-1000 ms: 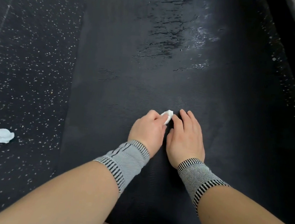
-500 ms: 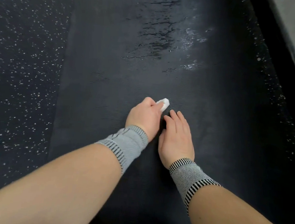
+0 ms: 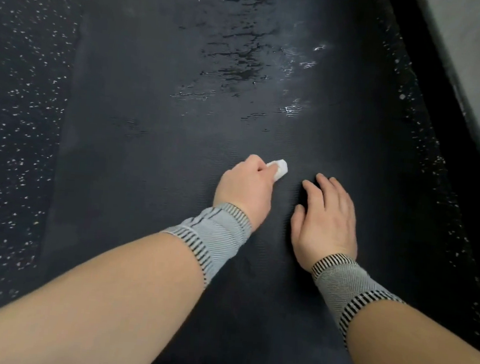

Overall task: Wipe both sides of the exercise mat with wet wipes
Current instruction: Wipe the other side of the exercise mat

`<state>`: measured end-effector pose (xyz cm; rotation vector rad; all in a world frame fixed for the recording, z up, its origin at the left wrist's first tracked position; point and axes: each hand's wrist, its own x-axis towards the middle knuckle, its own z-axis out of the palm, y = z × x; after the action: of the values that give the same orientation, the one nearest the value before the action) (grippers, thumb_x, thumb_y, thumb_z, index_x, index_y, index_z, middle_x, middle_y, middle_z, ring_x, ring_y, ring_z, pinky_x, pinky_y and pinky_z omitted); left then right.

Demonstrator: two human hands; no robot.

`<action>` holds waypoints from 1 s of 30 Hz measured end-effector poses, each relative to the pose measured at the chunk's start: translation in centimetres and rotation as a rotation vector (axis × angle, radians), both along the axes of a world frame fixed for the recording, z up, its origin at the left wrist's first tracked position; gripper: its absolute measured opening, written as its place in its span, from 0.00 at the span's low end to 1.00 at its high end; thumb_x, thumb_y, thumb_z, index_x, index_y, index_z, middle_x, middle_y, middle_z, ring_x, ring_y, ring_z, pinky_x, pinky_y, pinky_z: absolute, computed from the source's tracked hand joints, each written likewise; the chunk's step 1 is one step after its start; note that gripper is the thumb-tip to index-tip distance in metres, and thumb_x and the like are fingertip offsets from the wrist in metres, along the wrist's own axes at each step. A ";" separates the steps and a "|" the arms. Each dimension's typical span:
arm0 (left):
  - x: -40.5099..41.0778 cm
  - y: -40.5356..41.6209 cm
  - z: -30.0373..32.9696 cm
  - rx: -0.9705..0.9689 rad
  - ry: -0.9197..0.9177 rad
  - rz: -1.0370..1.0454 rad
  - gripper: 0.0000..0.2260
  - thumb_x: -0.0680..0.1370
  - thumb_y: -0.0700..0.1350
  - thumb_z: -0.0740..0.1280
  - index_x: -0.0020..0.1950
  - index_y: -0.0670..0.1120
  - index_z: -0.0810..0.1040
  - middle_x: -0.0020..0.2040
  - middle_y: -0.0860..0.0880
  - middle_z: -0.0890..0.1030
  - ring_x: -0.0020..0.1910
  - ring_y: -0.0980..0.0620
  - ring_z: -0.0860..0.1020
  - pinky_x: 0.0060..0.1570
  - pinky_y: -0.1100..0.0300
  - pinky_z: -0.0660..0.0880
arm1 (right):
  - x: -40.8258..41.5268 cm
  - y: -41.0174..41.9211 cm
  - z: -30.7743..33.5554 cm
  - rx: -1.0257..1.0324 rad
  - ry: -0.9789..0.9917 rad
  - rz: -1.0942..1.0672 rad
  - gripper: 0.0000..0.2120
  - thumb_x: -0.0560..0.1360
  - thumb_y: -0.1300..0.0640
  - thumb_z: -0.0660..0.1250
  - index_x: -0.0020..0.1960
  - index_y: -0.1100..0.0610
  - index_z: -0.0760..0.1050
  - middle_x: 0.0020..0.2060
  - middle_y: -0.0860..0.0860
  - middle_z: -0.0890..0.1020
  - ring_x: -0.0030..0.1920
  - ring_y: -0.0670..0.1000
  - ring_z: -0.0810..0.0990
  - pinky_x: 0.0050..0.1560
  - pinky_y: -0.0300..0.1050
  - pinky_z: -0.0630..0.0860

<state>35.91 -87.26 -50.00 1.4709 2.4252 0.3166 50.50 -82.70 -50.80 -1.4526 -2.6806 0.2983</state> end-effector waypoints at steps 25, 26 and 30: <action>2.7 3.5 0.0 -0.025 0.018 -0.075 0.13 0.82 0.47 0.58 0.67 0.52 0.72 0.56 0.48 0.73 0.52 0.45 0.76 0.47 0.56 0.70 | 0.1 0.0 -0.4 0.015 0.137 -0.029 0.25 0.73 0.50 0.53 0.64 0.62 0.72 0.64 0.59 0.73 0.67 0.60 0.69 0.69 0.56 0.63; 2.5 3.5 -0.2 -0.004 0.004 -0.098 0.13 0.82 0.48 0.58 0.66 0.52 0.73 0.57 0.49 0.73 0.54 0.45 0.76 0.49 0.56 0.69 | 0.1 0.0 -0.4 0.016 0.143 -0.028 0.25 0.73 0.50 0.53 0.63 0.62 0.72 0.64 0.59 0.74 0.67 0.60 0.69 0.69 0.56 0.64; -2.9 5.5 -0.6 -0.051 0.114 0.198 0.14 0.83 0.48 0.58 0.67 0.54 0.73 0.58 0.47 0.73 0.53 0.45 0.76 0.47 0.56 0.68 | 0.2 0.1 -0.6 0.013 0.163 -0.041 0.24 0.73 0.50 0.54 0.64 0.60 0.72 0.64 0.57 0.73 0.67 0.58 0.68 0.69 0.55 0.64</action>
<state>33.03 -81.74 -50.65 1.2621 2.6560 0.2157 50.65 -82.62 -51.35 -1.4125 -2.5170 0.3776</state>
